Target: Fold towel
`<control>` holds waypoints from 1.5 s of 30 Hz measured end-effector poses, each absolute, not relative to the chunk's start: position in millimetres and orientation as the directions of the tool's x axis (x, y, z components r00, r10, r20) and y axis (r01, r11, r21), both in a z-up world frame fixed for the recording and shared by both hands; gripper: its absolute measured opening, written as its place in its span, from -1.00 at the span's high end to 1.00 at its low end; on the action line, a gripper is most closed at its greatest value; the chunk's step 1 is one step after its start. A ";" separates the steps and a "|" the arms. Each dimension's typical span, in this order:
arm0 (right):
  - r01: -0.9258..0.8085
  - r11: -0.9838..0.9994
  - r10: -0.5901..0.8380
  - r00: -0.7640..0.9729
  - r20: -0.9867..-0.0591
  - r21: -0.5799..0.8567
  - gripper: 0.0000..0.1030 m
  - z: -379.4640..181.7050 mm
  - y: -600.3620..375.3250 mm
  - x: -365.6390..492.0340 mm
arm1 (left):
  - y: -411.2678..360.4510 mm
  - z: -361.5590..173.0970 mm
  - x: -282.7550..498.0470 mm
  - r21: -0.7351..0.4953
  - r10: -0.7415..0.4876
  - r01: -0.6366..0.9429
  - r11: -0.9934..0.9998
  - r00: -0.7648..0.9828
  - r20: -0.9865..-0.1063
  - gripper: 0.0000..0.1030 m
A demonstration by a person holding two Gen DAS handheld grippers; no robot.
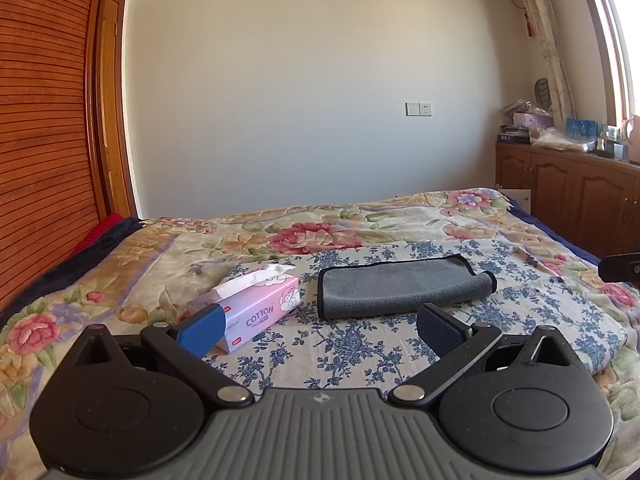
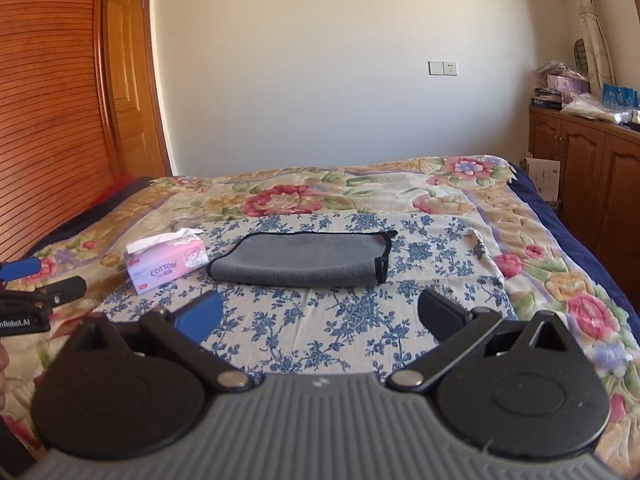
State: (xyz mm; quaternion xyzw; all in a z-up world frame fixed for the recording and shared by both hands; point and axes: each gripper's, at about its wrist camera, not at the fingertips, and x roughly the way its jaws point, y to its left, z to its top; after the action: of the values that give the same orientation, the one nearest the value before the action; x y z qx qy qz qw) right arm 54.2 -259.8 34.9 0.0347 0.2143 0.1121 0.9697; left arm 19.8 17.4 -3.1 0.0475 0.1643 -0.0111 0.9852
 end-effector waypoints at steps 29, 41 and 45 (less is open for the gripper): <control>-0.142 0.986 0.162 0.936 -0.312 0.088 -1.00 27.5 -267.3 47.2 | 24.9 -9.3 17.5 0.074 0.023 -0.003 0.997 0.964 -0.266 -1.00; -0.139 0.988 0.155 0.942 -0.297 0.073 -1.00 26.9 -266.0 45.5 | 25.7 -8.2 12.6 0.082 0.028 -0.009 0.997 0.970 -0.242 -1.00; -0.138 0.988 0.154 0.943 -0.295 0.072 -1.00 26.8 -265.5 45.2 | 26.1 -8.2 13.1 0.084 0.028 -0.008 0.996 0.970 -0.243 -1.00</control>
State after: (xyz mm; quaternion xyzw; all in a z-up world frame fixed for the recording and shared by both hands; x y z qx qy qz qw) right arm 45.2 -265.5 26.8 0.0254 0.1518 0.0740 0.9853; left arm 13.1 26.1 -8.2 0.0414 0.1228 0.0089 0.9915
